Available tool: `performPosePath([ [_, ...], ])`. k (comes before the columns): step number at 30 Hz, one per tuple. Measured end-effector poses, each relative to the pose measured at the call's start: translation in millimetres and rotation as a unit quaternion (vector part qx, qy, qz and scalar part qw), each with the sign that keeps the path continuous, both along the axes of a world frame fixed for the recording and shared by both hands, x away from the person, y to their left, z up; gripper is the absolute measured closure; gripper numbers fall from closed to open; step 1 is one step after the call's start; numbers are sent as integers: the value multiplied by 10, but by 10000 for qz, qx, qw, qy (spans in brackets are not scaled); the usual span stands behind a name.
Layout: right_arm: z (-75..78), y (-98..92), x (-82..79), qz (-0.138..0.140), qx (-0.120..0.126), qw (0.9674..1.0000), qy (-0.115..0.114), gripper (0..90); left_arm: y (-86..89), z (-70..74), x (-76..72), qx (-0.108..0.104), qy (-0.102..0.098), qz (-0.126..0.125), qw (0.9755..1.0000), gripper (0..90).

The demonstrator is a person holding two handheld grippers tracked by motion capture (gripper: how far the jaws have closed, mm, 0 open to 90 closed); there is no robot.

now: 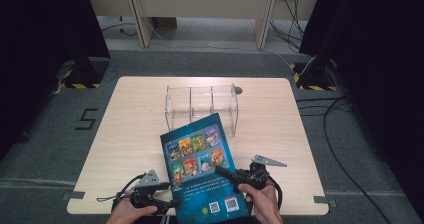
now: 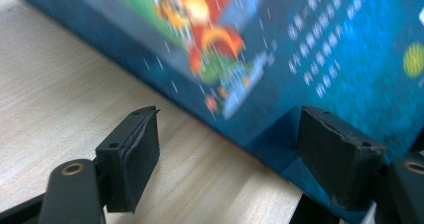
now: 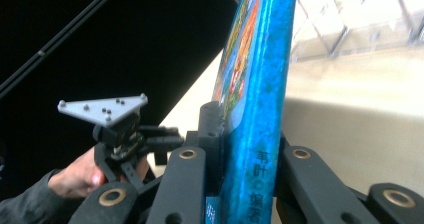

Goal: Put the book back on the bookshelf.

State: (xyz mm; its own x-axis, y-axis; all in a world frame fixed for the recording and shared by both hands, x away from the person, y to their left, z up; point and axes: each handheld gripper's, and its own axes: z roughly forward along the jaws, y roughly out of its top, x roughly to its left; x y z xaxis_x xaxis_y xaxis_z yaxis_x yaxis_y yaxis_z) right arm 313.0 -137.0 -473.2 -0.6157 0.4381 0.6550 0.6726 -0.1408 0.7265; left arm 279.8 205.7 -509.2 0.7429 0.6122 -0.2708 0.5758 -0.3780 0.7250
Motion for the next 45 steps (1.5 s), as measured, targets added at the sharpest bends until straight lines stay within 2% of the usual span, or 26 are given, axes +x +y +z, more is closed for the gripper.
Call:
performPosePath([
  [3,56,4,13,-97,88,9998,-168,792,15,9,7,-12,-29,19,10000,248],
  [4,131,31,16,-229,132,9988,-408,792,25,11,13,-23,-24,42,10000,248],
  [5,131,31,16,-229,132,9988,-408,792,25,11,13,-23,-24,42,10000,242],
  [6,216,69,7,-303,39,9967,-755,792,38,15,17,-46,-32,100,9999,255],
  [7,216,69,7,-303,39,9967,-755,792,38,15,17,-46,-32,100,9999,257],
  [8,301,115,0,-421,-84,9920,-1187,792,46,15,24,-9,-54,111,9999,257],
  [10,398,164,0,-573,-258,9840,-1666,792,49,14,27,-5,-64,142,9999,257],
  [11,445,195,-9,-655,-431,9777,-1948,792,50,16,27,-2,-68,145,9999,258],
  [12,445,195,-9,-655,-431,9777,-1948,792,50,16,27,-2,-68,145,9999,258],
  [13,518,256,-29,-779,-710,9628,-2488,790,53,18,28,-1,-80,146,9999,260],
  [14,539,274,-45,-797,-857,9555,-2708,789,55,18,28,-3,-83,151,9999,260],
  [15,544,287,-65,-817,-897,9510,-2843,789,63,18,27,-3,-77,156,9998,260],
  [17,544,288,-88,-747,-961,9459,-3007,786,73,20,27,0,-92,160,9998,260],
  [18,538,284,-107,-693,-1000,9415,-3142,785,73,20,27,0,-92,160,9998,261],
  [20,538,261,-161,-576,-1074,9384,-3234,782,83,25,27,-4,-103,173,9998,261],
  [24,509,114,-294,-291,-1275,9352,-3291,782,98,27,23,0,-112,191,9998,262],
  [25,497,73,-324,-236,-1294,9369,-3238,783,96,27,22,3,-112,189,9998,262],
  [31,451,-58,-419,35,-1412,9388,-3141,790,79,15,22,47,-97,156,9998,263],
  [32,432,-74,-444,75,-1400,9367,-3209,797,87,10,27,96,-92,163,9998,263],
  [33,432,-74,-444,75,-1400,9367,-3209,797,87,10,27,96,-92,163,9998,262],
  [34,424,-77,-456,64,-1366,9387,-3164,799,98,6,29,142,-70,160,9997,262],
  [35,394,-95,-488,18,-1286,9428,-3075,804,115,-1,32,240,-72,175,9995,260],
  [36,394,-95,-488,18,-1286,9428,-3075,804,115,-1,32,240,-72,175,9995,257],
  [38,365,-118,-506,-3,-1242,9441,-3054,805,132,-18,34,510,-120,160,9985,254],
  [41,318,-167,-557,-99,-1276,9414,-3121,805,146,-23,35,864,-346,214,9954,248],
  [45,308,-199,-575,-182,-1331,9390,-3167,823,151,-27,38,926,-411,216,9946,245],
])
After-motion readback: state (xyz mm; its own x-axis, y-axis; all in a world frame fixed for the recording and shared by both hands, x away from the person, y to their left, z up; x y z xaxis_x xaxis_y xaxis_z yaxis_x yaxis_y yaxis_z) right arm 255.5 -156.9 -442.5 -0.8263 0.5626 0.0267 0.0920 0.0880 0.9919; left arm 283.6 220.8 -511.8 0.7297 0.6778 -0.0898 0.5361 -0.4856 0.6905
